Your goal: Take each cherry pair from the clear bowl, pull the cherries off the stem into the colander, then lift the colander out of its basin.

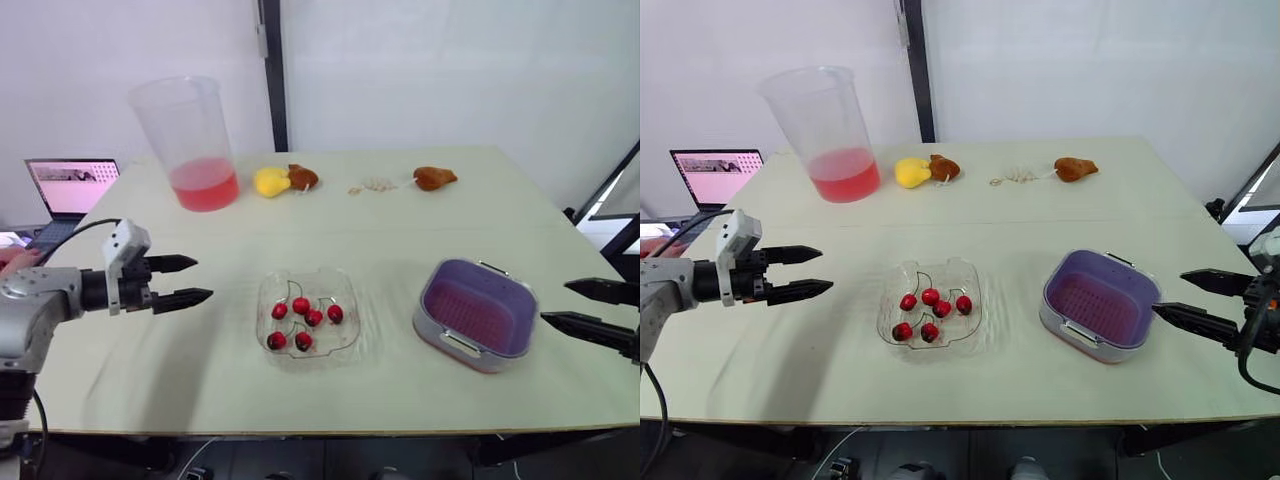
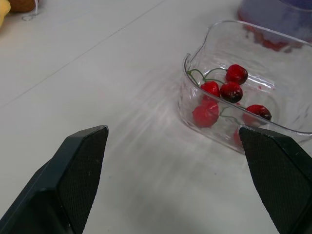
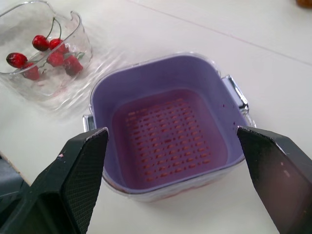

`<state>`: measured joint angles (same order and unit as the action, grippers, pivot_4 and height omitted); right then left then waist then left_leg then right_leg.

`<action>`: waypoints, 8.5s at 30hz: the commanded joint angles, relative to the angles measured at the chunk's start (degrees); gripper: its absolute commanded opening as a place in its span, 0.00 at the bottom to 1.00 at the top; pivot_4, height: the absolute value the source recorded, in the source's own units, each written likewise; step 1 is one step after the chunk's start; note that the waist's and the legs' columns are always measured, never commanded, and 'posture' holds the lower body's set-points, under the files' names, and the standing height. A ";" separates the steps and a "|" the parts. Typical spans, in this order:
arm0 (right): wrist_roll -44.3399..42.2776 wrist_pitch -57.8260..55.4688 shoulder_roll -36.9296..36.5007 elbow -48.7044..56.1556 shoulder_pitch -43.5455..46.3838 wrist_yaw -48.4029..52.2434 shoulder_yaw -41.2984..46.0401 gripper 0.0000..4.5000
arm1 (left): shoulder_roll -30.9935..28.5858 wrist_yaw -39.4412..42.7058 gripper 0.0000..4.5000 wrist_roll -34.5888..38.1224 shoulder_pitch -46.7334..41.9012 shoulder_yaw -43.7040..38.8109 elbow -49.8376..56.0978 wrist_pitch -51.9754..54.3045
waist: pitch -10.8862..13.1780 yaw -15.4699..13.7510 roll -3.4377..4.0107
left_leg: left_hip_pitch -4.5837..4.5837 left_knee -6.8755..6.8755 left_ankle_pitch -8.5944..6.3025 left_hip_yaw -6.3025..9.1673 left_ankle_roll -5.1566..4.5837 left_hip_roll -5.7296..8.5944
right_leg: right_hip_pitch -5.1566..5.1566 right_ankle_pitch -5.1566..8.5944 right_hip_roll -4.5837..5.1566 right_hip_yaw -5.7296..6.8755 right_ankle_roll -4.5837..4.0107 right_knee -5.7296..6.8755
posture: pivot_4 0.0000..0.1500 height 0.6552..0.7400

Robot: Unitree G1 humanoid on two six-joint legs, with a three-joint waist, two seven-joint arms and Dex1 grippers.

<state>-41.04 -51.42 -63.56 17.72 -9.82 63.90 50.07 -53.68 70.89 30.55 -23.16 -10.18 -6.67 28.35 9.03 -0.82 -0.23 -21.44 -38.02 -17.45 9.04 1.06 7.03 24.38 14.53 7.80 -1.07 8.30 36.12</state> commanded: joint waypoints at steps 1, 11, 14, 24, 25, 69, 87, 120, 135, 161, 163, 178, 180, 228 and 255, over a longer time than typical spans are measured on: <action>-0.69 0.70 0.15 0.60 1.31 -0.49 1.92 0.99 | 0.45 -1.01 1.00 0.22 -1.46 -1.54 0.17 -0.91 | 0.00 0.07 0.00 | 0.00 0.00 0.00 0.00 0.00 0.00 | 0.00 0.00 0.00 0.00 0.00 0.00 | 1.00 1.00; -2.15 0.62 -0.49 -0.88 6.10 -2.15 0.57 0.99 | 0.42 -1.43 1.00 0.28 -0.52 -2.25 1.81 -0.22 | 0.01 0.13 0.00 | 0.01 0.00 0.02 -0.02 0.04 -0.01 | 0.01 0.00 -0.01 -0.02 0.00 0.00 | 1.00 1.00; -2.60 -1.03 -0.39 1.11 7.00 -4.61 -0.61 0.99 | 1.84 -4.57 1.00 -1.41 0.03 -2.62 1.99 -2.76 | 0.01 0.12 0.00 | 0.01 0.00 0.02 -0.02 0.04 -0.01 | 0.01 0.00 -0.01 -0.02 0.00 0.01 | 1.00 1.00; -13.82 -16.74 -10.29 8.28 27.78 -15.84 -21.77 0.99 | 3.49 -1.83 1.00 4.49 7.38 -5.37 7.30 -0.36 | 0.07 0.60 0.09 | -0.03 0.01 0.02 -0.09 0.04 -0.03 | 0.11 0.00 0.02 -0.07 0.00 0.03 | 1.00 1.00; -16.01 -19.09 -11.03 7.62 33.03 -16.10 -25.84 0.99 | 3.80 -1.71 1.00 5.22 8.18 -5.85 8.51 -0.42 | 0.11 0.74 0.15 | -0.02 0.01 0.01 -0.10 0.04 -0.05 | 0.13 0.00 0.01 -0.07 0.00 0.01 | 1.00 1.00; 24.09 -26.06 47.58 -17.02 75.36 -35.22 -88.17 0.60 | 7.91 -3.83 1.00 12.23 17.22 -11.82 17.80 -4.36 | 0.30 3.42 -0.07 | -0.77 -0.18 0.05 -0.15 0.20 -0.07 | 1.08 -0.16 -0.08 -0.13 -0.22 0.41 | 1.00 1.00; 28.35 -23.44 54.99 -22.65 72.99 -36.45 -85.59 0.60 | 6.43 -2.54 1.00 11.18 17.66 -10.82 18.07 -5.01 | 0.30 4.64 -0.05 | -0.77 -0.12 0.06 -0.09 0.22 -0.07 | 1.12 -0.16 -0.09 -0.11 -0.22 0.46 | 1.00 1.00; 36.02 -3.02 39.55 1.69 75.47 -27.57 -87.99 0.13 | 10.82 -10.77 1.00 21.46 7.99 -10.69 20.76 4.96 | 0.28 4.59 -0.08 | -0.77 -0.16 0.06 -0.04 0.22 -0.01 | 1.20 -0.16 -0.06 -0.10 -0.22 0.86 | 1.00 1.00; 45.79 1.31 44.37 1.85 71.77 -30.88 -85.94 0.13 | 21.52 -20.40 1.00 24.82 -0.70 -9.44 19.00 6.17 | 0.24 4.60 -0.14 | -0.77 -0.23 0.08 -0.04 0.25 -0.01 | 1.15 -0.16 -0.07 -0.10 -0.23 0.86 | 1.00 1.00; 45.95 -4.08 47.17 3.15 70.20 -31.32 -82.94 0.12 | 25.59 -24.76 0.48 22.58 -2.54 -8.08 15.94 4.58 | 0.24 4.53 -0.14 | -0.77 -0.24 0.08 -0.03 0.26 -0.01 | 1.15 -0.16 -0.07 -0.10 -0.23 0.87 | 1.00 1.00; 45.94 -4.27 47.16 3.24 70.19 -31.34 -82.91 0.12 | 25.89 -25.19 0.48 23.59 -2.88 -8.74 15.66 5.00 | 0.24 4.49 -0.14 | -0.77 -0.25 0.08 -0.03 0.26 -0.01 | 1.15 -0.16 -0.07 -0.10 -0.23 0.87 | 1.00 1.00; 46.14 -4.95 46.59 3.33 70.30 -31.54 -82.55 0.12 | 25.34 -23.50 0.01 23.07 -2.32 -7.24 14.66 5.52 | 0.24 4.61 -0.14 | -0.77 -0.24 0.08 -0.03 0.26 -0.01 | 1.15 -0.16 -0.07 -0.10 -0.23 0.87 | 1.00 1.00; 44.72 -5.95 47.47 3.26 69.55 -31.41 -80.97 0.12 | 25.17 -22.92 0.01 22.24 -2.60 -6.74 14.24 5.21 | 0.24 4.61 -0.14 | -0.77 -0.24 0.08 -0.03 0.26 -0.01 | 1.15 -0.16 -0.07 -0.10 -0.23 0.87 | 1.00 1.00; 8.37 -6.22 43.85 1.41 55.40 -23.99 -53.99 0.41 | 22.50 -9.57 0.00 21.16 -12.12 -0.12 13.64 10.24 | 0.23 3.34 -0.18 | -0.75 -0.28 0.10 -0.04 0.29 -0.01 | 1.11 -0.16 -0.07 -0.09 -0.22 0.86 | 1.00 1.00; 5.80 -10.42 41.76 2.53 55.09 -25.28 -54.44 0.23 | 22.97 -9.07 0.00 19.45 -13.90 0.03 11.13 8.71 | 0.23 3.30 -0.18 | -0.75 -0.28 0.10 -0.04 0.29 -0.01 | 1.10 -0.16 -0.07 -0.09 -0.22 0.86 | 1.00 1.00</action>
<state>-34.12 -60.21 -21.13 18.79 44.91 38.71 -4.28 -30.75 61.32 49.38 -35.71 -9.71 3.44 37.83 9.26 2.49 -0.41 -22.20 -38.30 -17.35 9.00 1.35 7.02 25.48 14.37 7.73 -1.16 8.07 36.98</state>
